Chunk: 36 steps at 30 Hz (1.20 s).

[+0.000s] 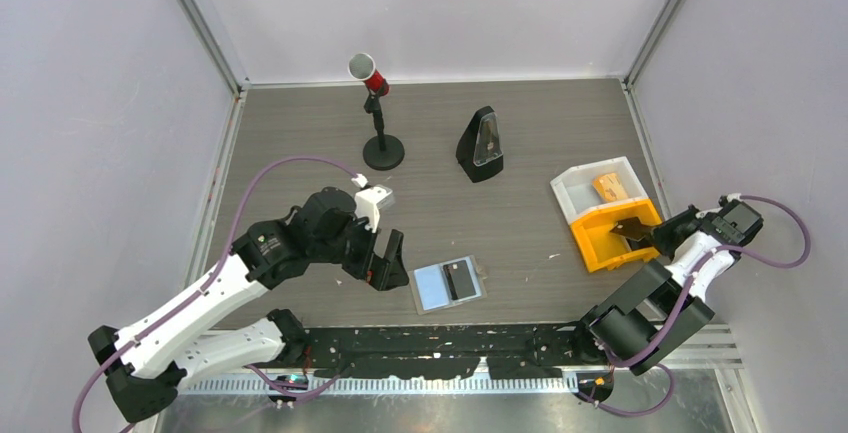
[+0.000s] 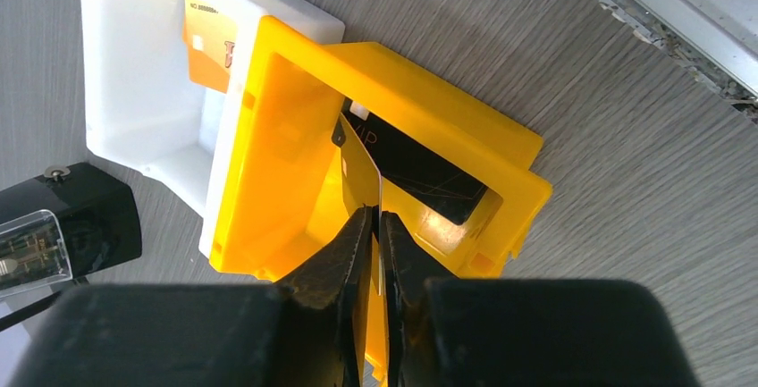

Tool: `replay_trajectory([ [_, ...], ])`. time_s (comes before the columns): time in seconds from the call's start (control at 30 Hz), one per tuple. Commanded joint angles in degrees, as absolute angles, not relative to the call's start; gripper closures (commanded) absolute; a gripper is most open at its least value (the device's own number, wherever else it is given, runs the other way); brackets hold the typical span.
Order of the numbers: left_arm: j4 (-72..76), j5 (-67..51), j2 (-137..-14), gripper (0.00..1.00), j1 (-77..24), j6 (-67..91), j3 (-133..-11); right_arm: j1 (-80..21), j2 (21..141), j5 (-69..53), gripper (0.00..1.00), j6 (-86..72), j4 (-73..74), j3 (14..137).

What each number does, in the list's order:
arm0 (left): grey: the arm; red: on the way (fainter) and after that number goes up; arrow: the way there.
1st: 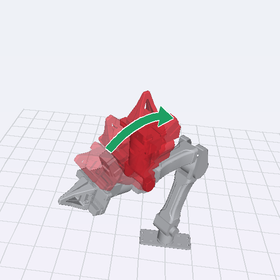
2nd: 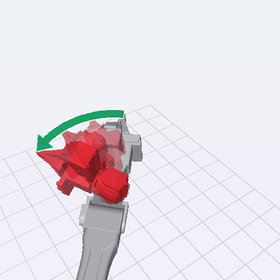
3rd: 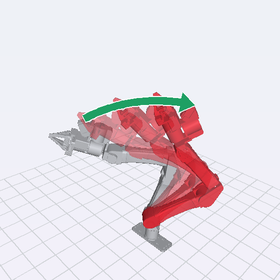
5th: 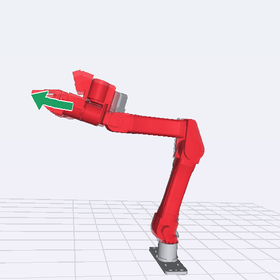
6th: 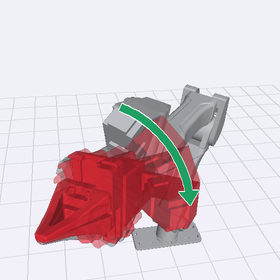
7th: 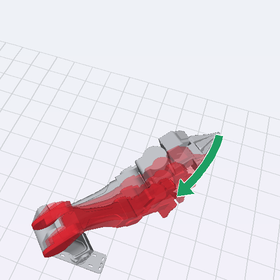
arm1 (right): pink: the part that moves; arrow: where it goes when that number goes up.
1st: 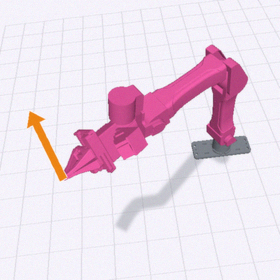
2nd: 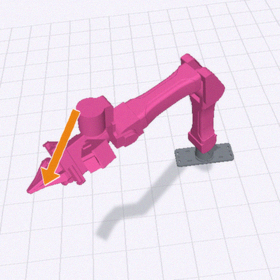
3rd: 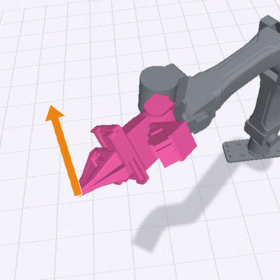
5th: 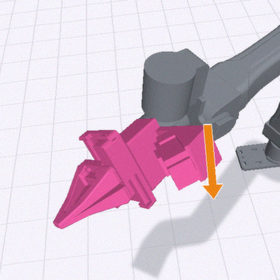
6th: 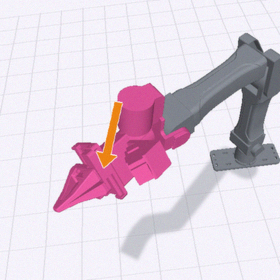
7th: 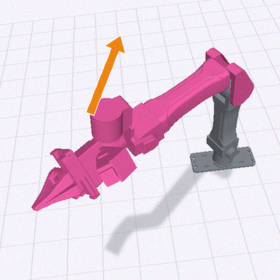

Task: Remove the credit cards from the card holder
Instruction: Place the credit card in the storage box.

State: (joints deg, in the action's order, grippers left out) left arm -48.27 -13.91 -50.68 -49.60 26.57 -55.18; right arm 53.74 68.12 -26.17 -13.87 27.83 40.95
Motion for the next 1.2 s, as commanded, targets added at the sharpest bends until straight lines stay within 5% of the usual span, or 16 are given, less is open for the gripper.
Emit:
replay_trajectory([
  [0.0,-46.46,-13.37,-49.27,0.01,-49.66,26.39,-57.03,53.96,67.83,-23.7,0.84,-14.61,25.42,40.91],
  [0.67,-46.56,-12.81,-49.0,0.01,-49.66,26.19,-56.82,53.96,68.43,-19.6,0.89,-15.13,23.9,40.63],
  [1.17,-46.68,-11.5,-48.09,0.01,-49.66,25.92,-55.52,53.96,65.65,-14.02,0.72,-19.2,29.5,44.17],
])
